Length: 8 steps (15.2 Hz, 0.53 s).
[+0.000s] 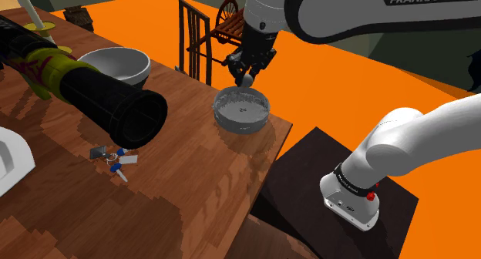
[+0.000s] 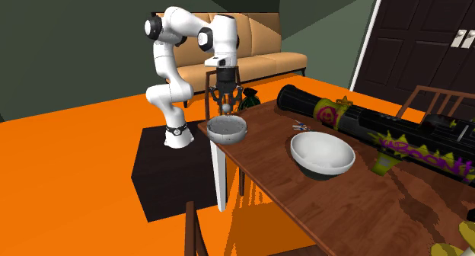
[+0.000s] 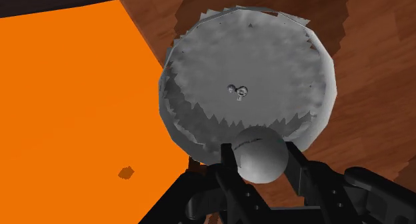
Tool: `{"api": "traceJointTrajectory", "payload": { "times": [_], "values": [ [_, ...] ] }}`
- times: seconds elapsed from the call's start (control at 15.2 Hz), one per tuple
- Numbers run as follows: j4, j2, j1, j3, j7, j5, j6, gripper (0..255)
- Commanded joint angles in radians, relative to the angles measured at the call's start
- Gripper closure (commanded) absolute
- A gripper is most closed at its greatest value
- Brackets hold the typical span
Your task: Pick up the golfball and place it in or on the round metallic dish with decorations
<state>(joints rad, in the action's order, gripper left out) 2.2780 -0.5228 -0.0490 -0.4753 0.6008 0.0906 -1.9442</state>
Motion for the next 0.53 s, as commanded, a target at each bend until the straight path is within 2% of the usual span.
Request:
{"api": "traceJointTrajectory", "payload": {
  "times": [0.0, 0.46],
  "values": [
    [0.023, 0.003, -0.001, -0.006, 0.004, 0.002, -0.027, 255],
    [0.106, 0.016, -0.003, -0.024, 0.016, 0.005, -0.122, 255]
  ]
}}
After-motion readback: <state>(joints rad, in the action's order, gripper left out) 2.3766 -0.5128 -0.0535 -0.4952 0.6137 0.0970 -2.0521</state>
